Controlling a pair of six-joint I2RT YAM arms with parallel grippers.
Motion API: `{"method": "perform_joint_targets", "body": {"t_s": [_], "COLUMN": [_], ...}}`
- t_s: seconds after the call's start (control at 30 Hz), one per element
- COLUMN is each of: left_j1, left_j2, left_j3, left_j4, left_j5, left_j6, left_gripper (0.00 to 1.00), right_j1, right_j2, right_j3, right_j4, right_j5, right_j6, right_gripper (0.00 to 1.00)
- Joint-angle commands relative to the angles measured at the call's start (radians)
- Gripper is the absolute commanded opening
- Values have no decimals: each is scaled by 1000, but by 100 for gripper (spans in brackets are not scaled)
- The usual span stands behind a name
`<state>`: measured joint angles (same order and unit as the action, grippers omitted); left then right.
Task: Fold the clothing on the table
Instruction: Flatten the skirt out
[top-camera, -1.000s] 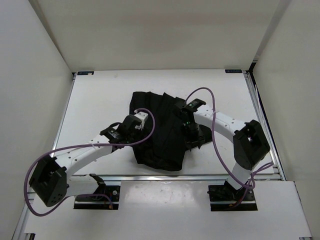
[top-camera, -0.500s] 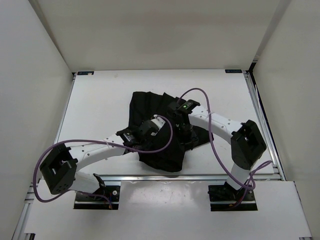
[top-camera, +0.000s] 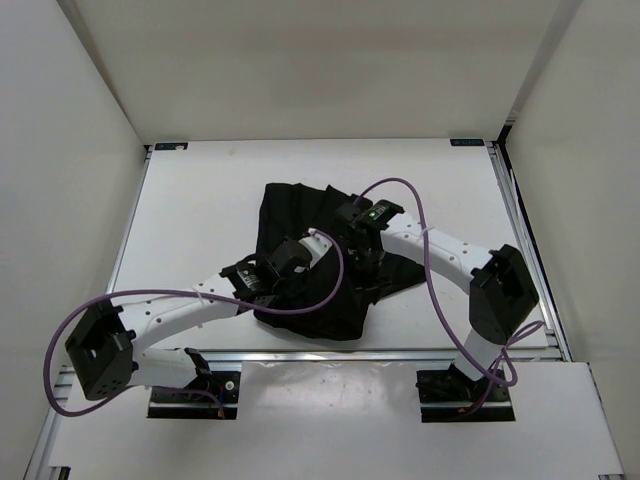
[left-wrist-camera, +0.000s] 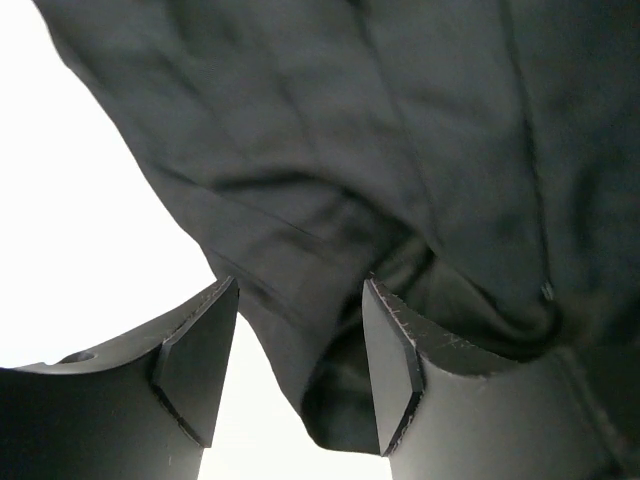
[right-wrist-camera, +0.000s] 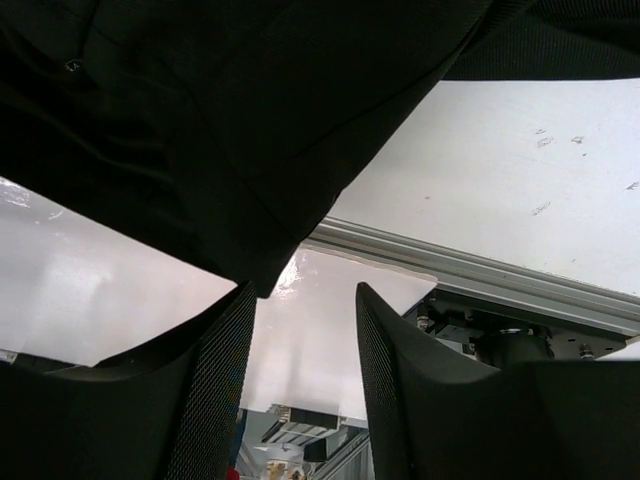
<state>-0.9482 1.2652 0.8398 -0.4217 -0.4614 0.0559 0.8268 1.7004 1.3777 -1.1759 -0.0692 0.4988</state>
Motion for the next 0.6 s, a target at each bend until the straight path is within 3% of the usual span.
{"method": "perform_joint_targets", "body": {"t_s": [0.0, 0.13, 0.57], "left_j1": [-5, -4, 68], "left_j2": [-20, -20, -6], "left_j3": [-4, -5, -136], "left_j4": [-23, -61, 0], "left_j5": [100, 168, 78], "left_j6": [71, 96, 104], "left_gripper": [63, 66, 66], "right_j1": [-2, 0, -17], "right_j2": [-16, -22, -61], "right_j3": [3, 6, -32], "right_j4": [-10, -14, -10], "right_j5": [-14, -11, -11], "right_j6": [17, 14, 33], "right_gripper": [50, 50, 50]}}
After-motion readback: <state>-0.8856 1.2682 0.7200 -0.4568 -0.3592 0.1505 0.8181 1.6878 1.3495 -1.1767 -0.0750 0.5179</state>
